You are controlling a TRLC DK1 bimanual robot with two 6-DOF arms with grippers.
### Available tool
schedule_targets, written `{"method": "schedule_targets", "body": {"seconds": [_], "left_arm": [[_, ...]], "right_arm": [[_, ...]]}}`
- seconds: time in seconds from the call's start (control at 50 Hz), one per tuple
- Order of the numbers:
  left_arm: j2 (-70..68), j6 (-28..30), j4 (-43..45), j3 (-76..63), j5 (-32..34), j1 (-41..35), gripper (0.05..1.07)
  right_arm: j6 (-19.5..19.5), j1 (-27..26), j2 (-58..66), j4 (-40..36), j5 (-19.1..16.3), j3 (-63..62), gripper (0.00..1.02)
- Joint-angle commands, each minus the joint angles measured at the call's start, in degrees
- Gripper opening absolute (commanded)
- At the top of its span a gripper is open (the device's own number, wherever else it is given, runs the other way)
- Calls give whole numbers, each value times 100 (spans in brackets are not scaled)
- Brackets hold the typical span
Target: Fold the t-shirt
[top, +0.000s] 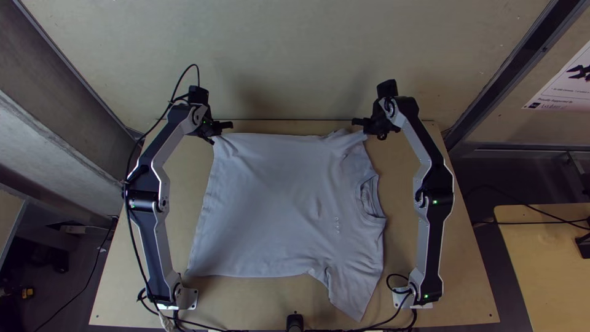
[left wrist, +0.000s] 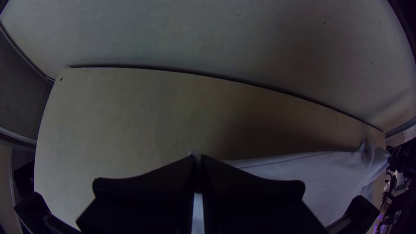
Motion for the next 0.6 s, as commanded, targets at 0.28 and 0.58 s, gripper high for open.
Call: {"method": "schedule_targets", "body": {"seconds": [0.28, 0.58], "left_arm": [[-958, 165, 8, -1011, 131, 131, 8], [-1810, 297, 684, -2523, 228, 105, 8]], "right_arm": [[-301, 68, -1362, -146, 17, -1471, 2], [-301, 226, -2399, -138, 17, -2790, 2]]}}
